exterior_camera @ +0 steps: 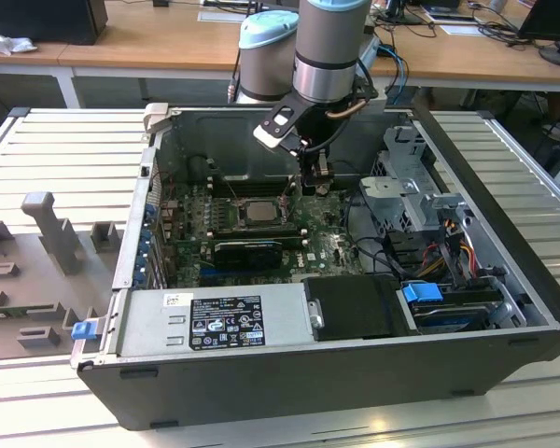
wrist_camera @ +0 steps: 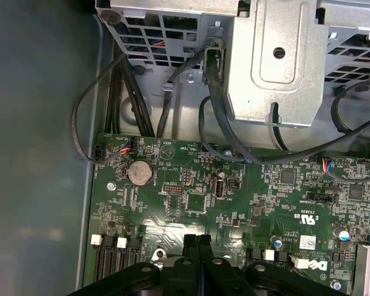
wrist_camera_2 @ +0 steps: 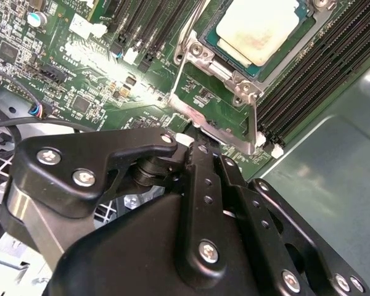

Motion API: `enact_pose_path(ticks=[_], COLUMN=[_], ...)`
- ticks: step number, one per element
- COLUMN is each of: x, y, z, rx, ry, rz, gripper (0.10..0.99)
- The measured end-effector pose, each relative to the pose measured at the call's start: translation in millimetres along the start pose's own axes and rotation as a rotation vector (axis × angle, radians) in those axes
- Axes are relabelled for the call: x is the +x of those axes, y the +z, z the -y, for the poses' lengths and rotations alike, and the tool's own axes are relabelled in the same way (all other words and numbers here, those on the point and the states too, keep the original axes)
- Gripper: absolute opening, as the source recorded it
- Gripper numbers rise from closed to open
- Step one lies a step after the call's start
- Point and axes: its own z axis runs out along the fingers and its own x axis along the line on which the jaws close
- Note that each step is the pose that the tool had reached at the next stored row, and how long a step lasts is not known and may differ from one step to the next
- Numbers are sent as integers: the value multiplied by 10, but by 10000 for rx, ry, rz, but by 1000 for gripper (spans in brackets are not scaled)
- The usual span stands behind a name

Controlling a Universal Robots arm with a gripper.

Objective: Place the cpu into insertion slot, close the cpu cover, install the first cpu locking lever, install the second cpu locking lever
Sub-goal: 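Close the cpu cover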

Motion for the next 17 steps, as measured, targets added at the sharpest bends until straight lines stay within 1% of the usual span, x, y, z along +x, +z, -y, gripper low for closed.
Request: enact_pose_path(ticks=[4, 17], x=[1, 10], y=[0, -3], z=[15, 115], rx=[0, 0], ry=[0, 0], rz=[0, 0], gripper=[106, 106])
